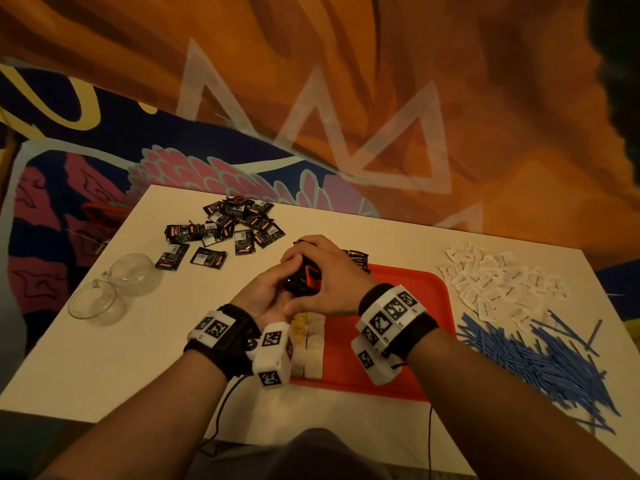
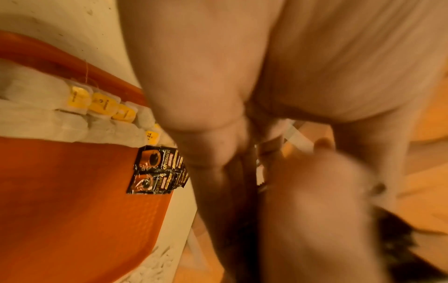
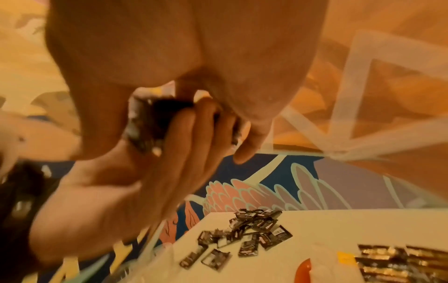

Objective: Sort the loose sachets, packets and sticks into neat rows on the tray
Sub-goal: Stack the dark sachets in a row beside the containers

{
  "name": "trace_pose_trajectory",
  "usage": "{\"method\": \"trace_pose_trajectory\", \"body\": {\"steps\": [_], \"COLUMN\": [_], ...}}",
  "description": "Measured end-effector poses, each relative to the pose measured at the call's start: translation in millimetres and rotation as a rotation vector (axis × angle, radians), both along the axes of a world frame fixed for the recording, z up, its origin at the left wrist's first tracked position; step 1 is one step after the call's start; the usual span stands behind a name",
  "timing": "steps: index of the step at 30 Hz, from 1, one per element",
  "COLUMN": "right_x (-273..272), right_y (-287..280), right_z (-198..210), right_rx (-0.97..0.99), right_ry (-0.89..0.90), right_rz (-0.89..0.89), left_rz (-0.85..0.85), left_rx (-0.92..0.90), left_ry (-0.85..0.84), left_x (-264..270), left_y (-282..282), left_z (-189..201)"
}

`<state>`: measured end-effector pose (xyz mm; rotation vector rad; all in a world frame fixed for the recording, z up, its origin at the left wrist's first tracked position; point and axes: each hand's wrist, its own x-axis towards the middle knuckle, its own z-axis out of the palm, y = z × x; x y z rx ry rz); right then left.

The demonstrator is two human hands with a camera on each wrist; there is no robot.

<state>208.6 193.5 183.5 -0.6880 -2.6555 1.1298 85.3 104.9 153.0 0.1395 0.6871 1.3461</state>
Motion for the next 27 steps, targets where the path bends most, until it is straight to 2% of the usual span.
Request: {"method": "trace_pose_trajectory", "body": {"steps": [2, 7, 11, 16, 22, 25, 27], "right_x": [0.3, -0.3, 1.2, 5.0, 17.0, 24.4, 29.4], "right_y": [3.3, 5.1, 6.6, 4.6, 7.4, 12.2, 14.9], "right_z": [2.6, 5.9, 6.1, 10.5, 7.3, -0.9, -7.1], "right_rx": [-0.044, 0.036, 0.033, -0.028, -0.067, -0.088, -0.207], "right_ry": [-0.023, -0.016, -0.014, -0.006, -0.158, -0.172, -0.058], "right_rz": [0.005, -0.050, -0.079, -0.095, -0.067, -0.074, -0.192], "left_rz": [0.007, 0.061, 0.089, 0.002, -0.115, -0.154, -0.155], "left_rx": [-0.026, -0.098, -0.136, -0.115, -0.064, -0.131, -0.174], "left_ry": [0.029, -0.019, 0.044, 0.073, 0.131, 0.247, 0.355], "left_x": [0.7, 7.9, 13.0, 12.7, 14.5, 20.4, 24.0], "left_y": [1.1, 3.4, 6.6, 12.7, 21.6, 29.7, 35.5], "left_z": [-1.3, 2.6, 4.8, 14.4, 24.2, 23.8, 19.6]}}
